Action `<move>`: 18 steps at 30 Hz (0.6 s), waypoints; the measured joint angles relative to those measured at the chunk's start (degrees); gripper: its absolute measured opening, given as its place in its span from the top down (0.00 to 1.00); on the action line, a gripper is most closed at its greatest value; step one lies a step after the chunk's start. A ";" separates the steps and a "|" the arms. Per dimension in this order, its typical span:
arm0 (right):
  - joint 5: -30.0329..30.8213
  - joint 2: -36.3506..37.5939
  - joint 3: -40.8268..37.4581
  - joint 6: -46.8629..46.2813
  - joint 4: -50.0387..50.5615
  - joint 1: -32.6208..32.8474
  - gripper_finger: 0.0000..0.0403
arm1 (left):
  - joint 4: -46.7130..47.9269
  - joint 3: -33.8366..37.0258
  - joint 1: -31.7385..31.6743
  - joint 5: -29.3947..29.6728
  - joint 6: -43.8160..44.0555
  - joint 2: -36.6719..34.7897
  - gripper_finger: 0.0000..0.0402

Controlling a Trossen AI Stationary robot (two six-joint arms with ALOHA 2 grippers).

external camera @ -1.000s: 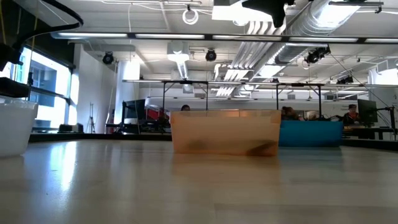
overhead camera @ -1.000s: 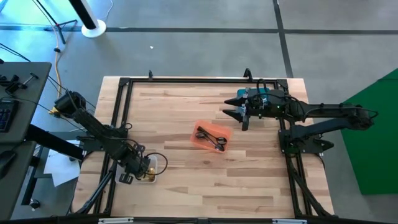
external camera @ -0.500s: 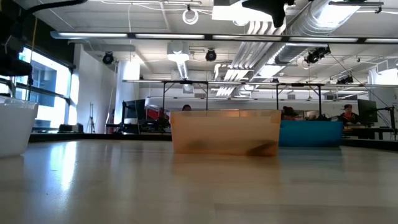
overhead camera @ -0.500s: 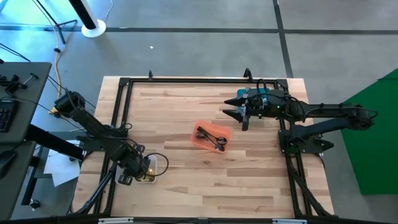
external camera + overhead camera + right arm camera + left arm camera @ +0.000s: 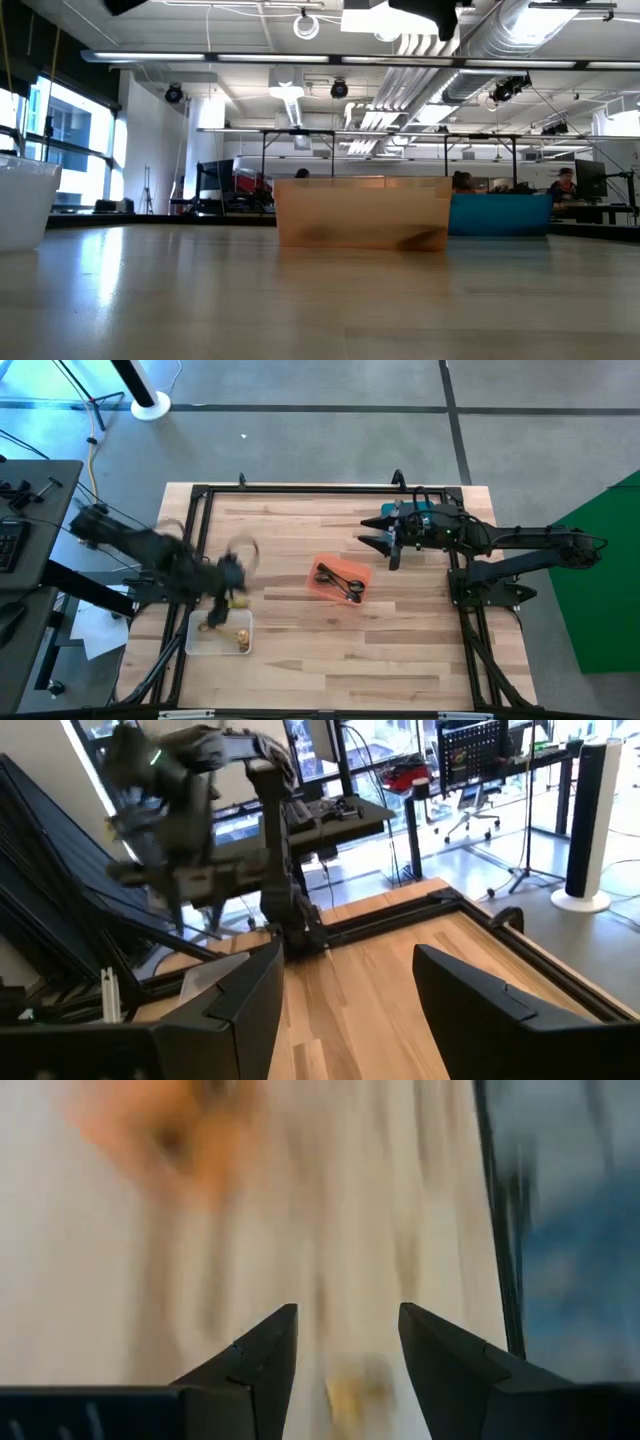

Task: Sort silverware by color (type)
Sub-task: Return to Home Position

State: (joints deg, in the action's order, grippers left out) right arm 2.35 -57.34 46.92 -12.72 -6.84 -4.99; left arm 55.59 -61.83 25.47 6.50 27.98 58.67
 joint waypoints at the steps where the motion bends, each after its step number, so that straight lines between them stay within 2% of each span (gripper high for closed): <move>1: -0.04 0.00 0.00 -0.25 -0.33 0.02 0.48 | -4.16 -0.14 -2.52 2.80 -0.94 -1.41 0.58; 4: -1.84 0.00 0.00 -0.27 -1.34 0.17 0.48 | -19.23 0.86 -10.30 9.17 -4.88 -4.81 0.58; 6: -2.86 0.00 0.00 0.13 -1.79 0.22 0.48 | -30.41 1.96 -15.16 9.41 -9.49 -6.16 0.58; 9: -3.85 0.00 0.00 1.24 -2.16 0.22 0.48 | -45.16 4.99 -21.16 5.66 -15.35 -6.95 0.58; 13: -4.71 0.00 0.00 2.79 -3.00 0.22 0.48 | -59.84 10.66 -27.01 -1.41 -16.49 -6.34 0.58; 18: -4.76 0.00 0.00 5.08 -4.32 0.15 0.48 | -65.43 16.27 -29.23 -3.06 -15.66 -5.30 0.58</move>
State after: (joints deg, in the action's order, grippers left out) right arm -2.42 -57.34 46.92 -7.65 -11.16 -4.84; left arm -9.84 -45.56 -3.75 3.44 12.32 53.37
